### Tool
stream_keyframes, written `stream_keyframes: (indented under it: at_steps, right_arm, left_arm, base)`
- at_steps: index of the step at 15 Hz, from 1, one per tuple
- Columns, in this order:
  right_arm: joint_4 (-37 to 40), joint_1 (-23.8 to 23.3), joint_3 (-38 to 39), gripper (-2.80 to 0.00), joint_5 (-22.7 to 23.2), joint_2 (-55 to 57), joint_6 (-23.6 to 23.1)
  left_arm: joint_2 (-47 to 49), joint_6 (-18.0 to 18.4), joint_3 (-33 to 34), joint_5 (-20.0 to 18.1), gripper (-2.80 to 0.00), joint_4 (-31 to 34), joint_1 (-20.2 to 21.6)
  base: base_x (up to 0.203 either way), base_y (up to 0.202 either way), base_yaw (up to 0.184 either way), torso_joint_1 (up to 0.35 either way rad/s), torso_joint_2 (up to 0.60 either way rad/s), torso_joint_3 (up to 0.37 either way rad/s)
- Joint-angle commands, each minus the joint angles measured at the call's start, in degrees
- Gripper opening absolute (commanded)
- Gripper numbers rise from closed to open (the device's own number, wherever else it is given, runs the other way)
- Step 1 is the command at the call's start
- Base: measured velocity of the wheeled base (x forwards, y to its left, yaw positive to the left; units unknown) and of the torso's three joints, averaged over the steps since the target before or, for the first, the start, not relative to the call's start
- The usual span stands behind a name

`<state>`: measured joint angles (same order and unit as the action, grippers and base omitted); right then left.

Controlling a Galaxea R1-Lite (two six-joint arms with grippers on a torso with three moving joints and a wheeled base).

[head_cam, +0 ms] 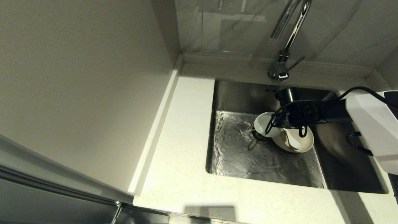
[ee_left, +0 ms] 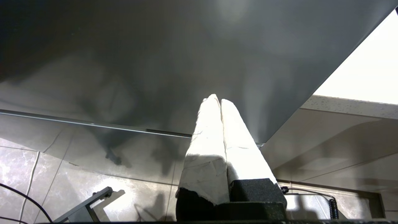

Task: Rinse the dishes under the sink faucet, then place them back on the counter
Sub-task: Put a bowl back to the table from the sink

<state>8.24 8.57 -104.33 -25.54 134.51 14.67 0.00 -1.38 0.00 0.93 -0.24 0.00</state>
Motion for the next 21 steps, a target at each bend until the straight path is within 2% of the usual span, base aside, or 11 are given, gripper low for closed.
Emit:
stream_keyframes:
  at_steps: [1, 5, 12, 15, 18, 21]
  right_arm:
    - [0.02, -0.13, 0.39, -2.8, -0.23, -3.06, 0.1]
    - [-0.3, -0.05, 3.63, -2.8, -0.42, -8.18, -0.48]
    - [-2.44, -0.04, 3.68, -2.8, -1.36, -15.71, -3.52]
    - [-13.74, -0.04, 7.15, -2.8, -2.36, -17.39, -11.62]
    - [-26.44, -0.04, 15.11, -2.8, -2.4, -19.84, -20.71]
    - [-30.63, -0.12, 21.03, -2.8, -2.25, -21.51, -23.71]
  left_arm:
    - [-0.18, -0.03, 0.0, 0.04, -2.8, -0.02, 0.0]
    - [-0.18, -0.03, 0.0, 0.04, -2.8, -0.02, 0.0]
    - [-0.18, -0.03, 0.0, 0.04, -2.8, -0.02, 0.0]
    - [-0.18, -0.03, 0.0, 0.04, -2.8, -0.02, 0.0]
    - [-0.18, -0.03, 0.0, 0.04, -2.8, -0.02, 0.0]
    - [-0.18, -0.03, 0.0, 0.04, -2.8, -0.02, 0.0]
  base:
    - [0.0, 0.0, 0.0, 0.0, 0.0, 0.0]
    - [0.0, 0.0, 0.0, 0.0, 0.0, 0.0]
    - [0.0, 0.0, 0.0, 0.0, 0.0, 0.0]
    - [0.0, 0.0, 0.0, 0.0, 0.0, 0.0]
    - [0.0, 0.0, 0.0, 0.0, 0.0, 0.0]
    - [0.0, 0.0, 0.0, 0.0, 0.0, 0.0]
